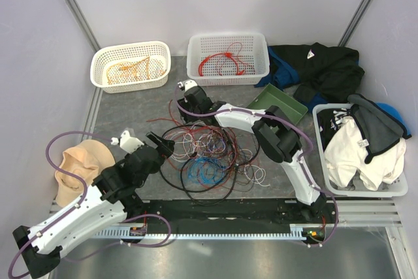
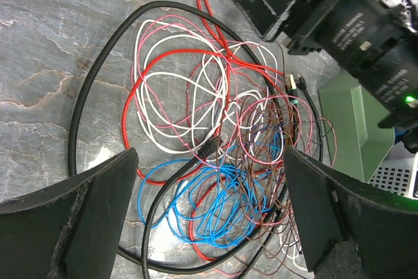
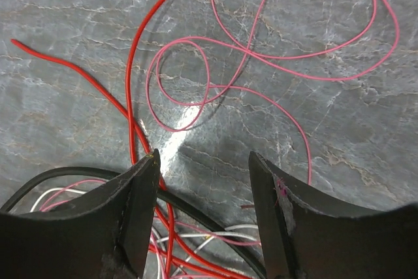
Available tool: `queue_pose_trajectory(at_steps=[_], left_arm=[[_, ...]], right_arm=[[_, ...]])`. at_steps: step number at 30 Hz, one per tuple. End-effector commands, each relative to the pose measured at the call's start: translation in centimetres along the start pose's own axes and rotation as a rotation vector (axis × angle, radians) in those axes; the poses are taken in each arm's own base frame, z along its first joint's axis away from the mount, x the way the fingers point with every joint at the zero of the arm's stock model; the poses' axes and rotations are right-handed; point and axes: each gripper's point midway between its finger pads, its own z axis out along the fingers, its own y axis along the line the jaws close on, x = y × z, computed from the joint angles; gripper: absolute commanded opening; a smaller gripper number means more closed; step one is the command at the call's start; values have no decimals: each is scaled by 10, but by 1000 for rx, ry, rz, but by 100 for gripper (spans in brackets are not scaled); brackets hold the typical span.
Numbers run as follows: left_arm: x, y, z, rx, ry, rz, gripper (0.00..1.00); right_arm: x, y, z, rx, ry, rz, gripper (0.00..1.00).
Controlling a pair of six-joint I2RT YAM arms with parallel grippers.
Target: Untangle the cables
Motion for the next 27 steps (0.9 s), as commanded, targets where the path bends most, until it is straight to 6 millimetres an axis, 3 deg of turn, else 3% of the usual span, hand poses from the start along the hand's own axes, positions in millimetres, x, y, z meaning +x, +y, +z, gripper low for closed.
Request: queue_pose_trajectory(at_steps=[1,10,17,19,21,23,24,25,27], left_arm=[[4,1,3,6,8,9,100],[8,7,4,0,15,5,100],[8,8,4,-5,15,8,100],[7,8,3,-4,10,10,100],[6,8,4,-7,4,10,100],[5,8,4,-8,0,10,99],[4,8,4,-6,-3,10,100],[2,8,4,-8,-12,11,100],[-1,7,3,-7,-26,13,100]], right_arm=[[-36,12,5,-42,-98,46,64],[-37,8,27,-14,-108,67,64],[-24,4,51,-11,-67,77,57],[-21,2,56,-7,-60,82,52],[-23,-1,53,0,-68,86,27],[-34,-3,42,7,-122,111,0],[-39,-2,33,3,-150,125,0],[-56,1,6,-23,-236,149,0],[-72,7,-27,-20,-327,171,0]])
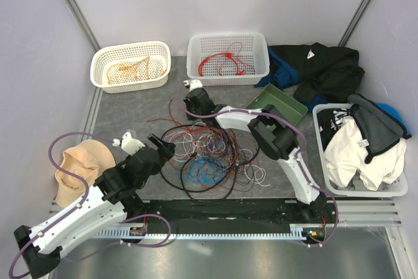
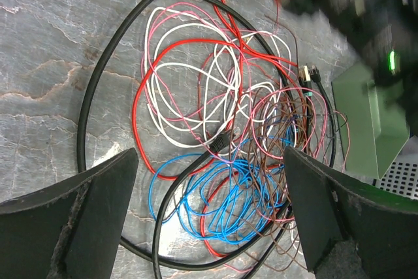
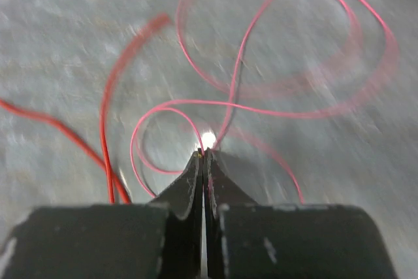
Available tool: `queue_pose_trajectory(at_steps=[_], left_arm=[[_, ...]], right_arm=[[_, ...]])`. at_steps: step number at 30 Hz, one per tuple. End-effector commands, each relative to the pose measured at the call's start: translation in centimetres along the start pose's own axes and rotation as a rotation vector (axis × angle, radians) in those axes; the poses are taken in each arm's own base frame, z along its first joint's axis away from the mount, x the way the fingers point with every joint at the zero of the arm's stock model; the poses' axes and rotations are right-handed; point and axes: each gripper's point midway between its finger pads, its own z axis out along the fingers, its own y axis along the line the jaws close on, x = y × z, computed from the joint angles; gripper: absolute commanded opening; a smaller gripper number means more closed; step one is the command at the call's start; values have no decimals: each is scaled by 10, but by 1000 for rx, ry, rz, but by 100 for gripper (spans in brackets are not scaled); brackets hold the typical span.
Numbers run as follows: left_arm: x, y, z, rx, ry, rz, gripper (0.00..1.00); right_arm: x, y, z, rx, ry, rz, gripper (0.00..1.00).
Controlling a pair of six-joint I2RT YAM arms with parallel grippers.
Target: Untangle the cables
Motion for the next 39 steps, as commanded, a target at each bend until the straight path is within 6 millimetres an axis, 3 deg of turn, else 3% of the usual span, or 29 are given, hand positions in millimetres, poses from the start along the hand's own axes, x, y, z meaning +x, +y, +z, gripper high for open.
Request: queue_pose_trajectory(at_steps=[1,3,4,6,7,9,12,15,22,31,36,38,39], left_arm=[[-16,-3,-1,11,-73,-5,100],[-24,-7,-4,22,-100,-6,100],[-31,-10,-6,30,-125,-15,100],[-40,-19,-11,57,-149,-19,100],[-43,-23,-13,68,-159,-25,100],[-49,-34,-16,104,-171,-32,99],[-49,-55,-16,184,-167,-28,100],[-44,-82,-17,307,-150,-13,100],[-50,-153,-46,747,-238,13,100],[-56,-207,-66,947,-311,124,100],[-63,-203,-48,849,-359,142,100],[-62,-196,-29,741,-354,160,100],[-63,-205,-20,706,-343,172,100]], right_arm=[[-87,23,-91,-34,-280,74,0],[-98,26,-119,-19,-309,65,0],[-109,26,-148,-21,-333,70,0],[-119,24,-177,-15,-358,77,0],[-126,23,-204,-19,-370,72,0],[-132,20,-230,-4,-380,65,0],[-146,13,-287,0,-411,62,0],[-153,6,-324,6,-431,73,0],[-168,3,-391,-41,-476,124,0],[-206,15,-449,-120,-545,140,0],[-254,27,-491,-164,-643,138,0],[-266,35,-502,-197,-660,136,0],[-275,39,-511,-214,-676,139,0]])
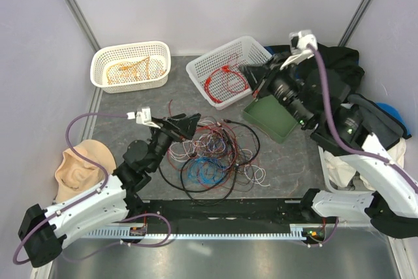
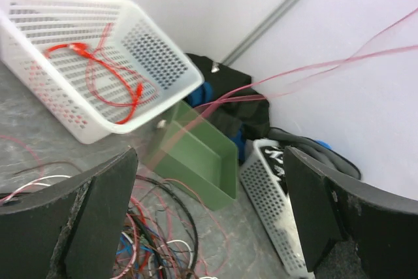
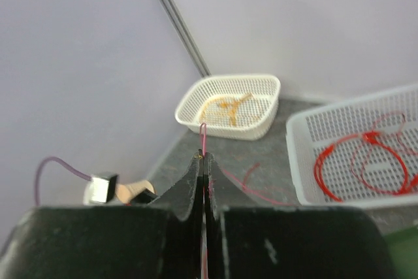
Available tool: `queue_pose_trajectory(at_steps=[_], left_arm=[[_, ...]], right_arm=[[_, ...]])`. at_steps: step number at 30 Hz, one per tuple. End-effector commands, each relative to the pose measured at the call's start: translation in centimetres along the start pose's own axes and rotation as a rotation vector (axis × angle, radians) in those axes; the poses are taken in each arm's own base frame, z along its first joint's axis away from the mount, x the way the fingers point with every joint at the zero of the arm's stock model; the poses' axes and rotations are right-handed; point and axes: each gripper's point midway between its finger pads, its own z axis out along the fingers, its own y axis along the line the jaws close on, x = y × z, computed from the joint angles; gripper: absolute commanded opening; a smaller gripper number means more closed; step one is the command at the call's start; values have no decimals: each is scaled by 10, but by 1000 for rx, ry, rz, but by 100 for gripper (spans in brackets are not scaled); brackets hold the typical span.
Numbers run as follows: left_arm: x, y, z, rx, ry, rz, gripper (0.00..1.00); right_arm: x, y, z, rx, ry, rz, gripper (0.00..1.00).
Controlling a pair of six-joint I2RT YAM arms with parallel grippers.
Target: Untangle the cables
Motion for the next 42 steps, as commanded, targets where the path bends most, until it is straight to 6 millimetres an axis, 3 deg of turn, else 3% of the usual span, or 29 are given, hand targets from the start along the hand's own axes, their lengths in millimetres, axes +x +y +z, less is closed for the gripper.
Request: queue_pose_trajectory(at_steps=[1,5,6,9,12,13,16,17,19,22,24,26,27,30,34,36,37,40,42], left_arm=[[-14,5,32,-119,-28,82,100],[14,23,61,-264,72,25,99],[30,35,66,-300,103,14,98],[48,47,77,-306,135,-81,91],[81,46,88,-247,255,-154,69],[89,45,91,-223,270,-165,47],[105,32,92,-116,323,-199,14],[112,31,90,-94,341,-212,9],[126,29,90,-61,387,-230,2],[155,29,99,-33,479,-249,2],[177,42,111,-74,525,-252,2],[181,55,127,-113,519,-272,2],[194,75,128,-168,541,-288,2],[189,114,144,-261,505,-394,2],[155,152,168,-315,422,-419,7],[133,154,183,-303,385,-409,7],[108,156,192,-294,345,-396,8],[62,157,203,-296,282,-333,11],[26,140,207,-265,238,-281,15]], right_arm=[[-51,27,-10,-85,-78,18,0],[-81,39,-22,-121,-126,26,0],[-90,40,-25,-121,-139,30,0],[-97,38,-27,-101,-146,18,0],[-97,31,-26,-64,-146,-8,0],[-97,28,-26,-52,-149,-13,0],[-96,18,-29,-9,-157,-40,0],[-97,15,-31,3,-162,-43,0],[-90,8,-28,31,-153,-57,0],[-81,5,-22,41,-144,-66,0],[-75,4,-15,51,-131,-73,0],[-72,6,-10,48,-122,-75,0],[-72,6,-9,48,-122,-75,0],[-68,5,-6,52,-114,-80,0],[-64,-3,-3,87,-120,-107,0],[-63,-7,0,108,-127,-120,0],[-62,-7,2,112,-126,-124,0],[-63,-10,9,134,-139,-137,0],[-68,-12,12,158,-168,-137,0]])
